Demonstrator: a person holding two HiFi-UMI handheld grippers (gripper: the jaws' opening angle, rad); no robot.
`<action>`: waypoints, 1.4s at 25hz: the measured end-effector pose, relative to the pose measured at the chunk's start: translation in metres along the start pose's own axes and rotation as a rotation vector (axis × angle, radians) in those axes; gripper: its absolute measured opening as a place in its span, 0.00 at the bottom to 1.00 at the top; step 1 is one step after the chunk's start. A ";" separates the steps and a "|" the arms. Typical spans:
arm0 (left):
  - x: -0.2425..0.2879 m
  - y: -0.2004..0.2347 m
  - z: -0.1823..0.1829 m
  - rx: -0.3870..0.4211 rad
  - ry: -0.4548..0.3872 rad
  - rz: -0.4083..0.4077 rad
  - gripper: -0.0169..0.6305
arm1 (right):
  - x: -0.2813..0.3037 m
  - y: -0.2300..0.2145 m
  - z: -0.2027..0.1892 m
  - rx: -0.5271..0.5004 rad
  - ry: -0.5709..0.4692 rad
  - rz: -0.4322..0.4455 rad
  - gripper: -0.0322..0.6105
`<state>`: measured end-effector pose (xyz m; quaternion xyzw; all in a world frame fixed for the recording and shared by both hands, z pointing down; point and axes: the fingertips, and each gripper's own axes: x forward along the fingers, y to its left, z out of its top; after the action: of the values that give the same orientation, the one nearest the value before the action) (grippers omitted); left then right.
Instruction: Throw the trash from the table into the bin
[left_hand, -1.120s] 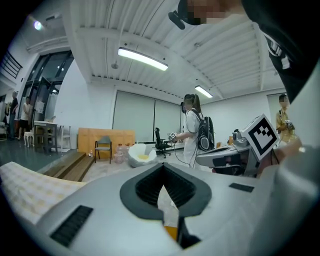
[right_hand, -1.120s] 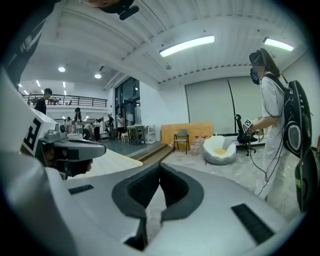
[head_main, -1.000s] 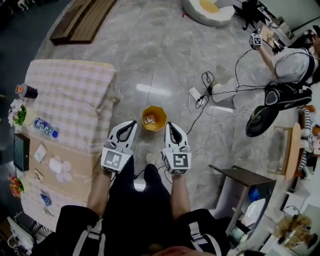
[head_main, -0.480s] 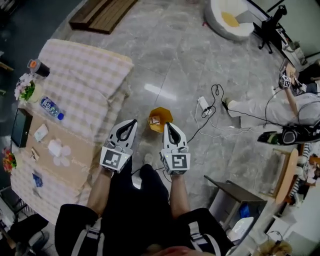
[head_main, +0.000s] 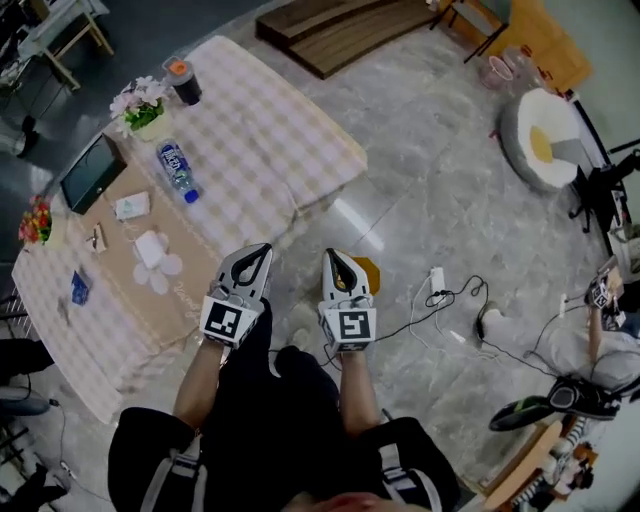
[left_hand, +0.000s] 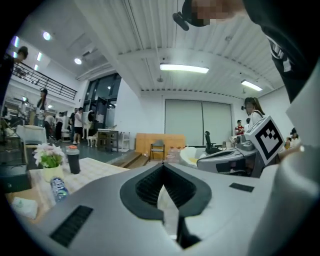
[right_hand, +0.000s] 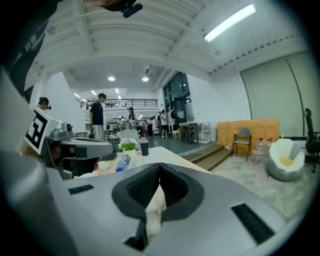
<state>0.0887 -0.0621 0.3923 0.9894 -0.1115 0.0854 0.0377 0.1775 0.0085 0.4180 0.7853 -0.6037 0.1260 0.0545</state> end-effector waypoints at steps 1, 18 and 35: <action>-0.007 0.015 0.000 -0.003 -0.001 0.036 0.03 | 0.013 0.011 0.004 -0.008 0.000 0.033 0.06; -0.115 0.218 -0.040 -0.093 0.054 0.453 0.03 | 0.203 0.211 0.002 -0.110 0.097 0.483 0.06; -0.111 0.287 -0.103 -0.194 0.118 0.474 0.03 | 0.284 0.247 -0.076 -0.144 0.276 0.512 0.06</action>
<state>-0.0998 -0.3072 0.4902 0.9207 -0.3454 0.1382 0.1178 -0.0018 -0.3046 0.5494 0.5773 -0.7763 0.1980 0.1579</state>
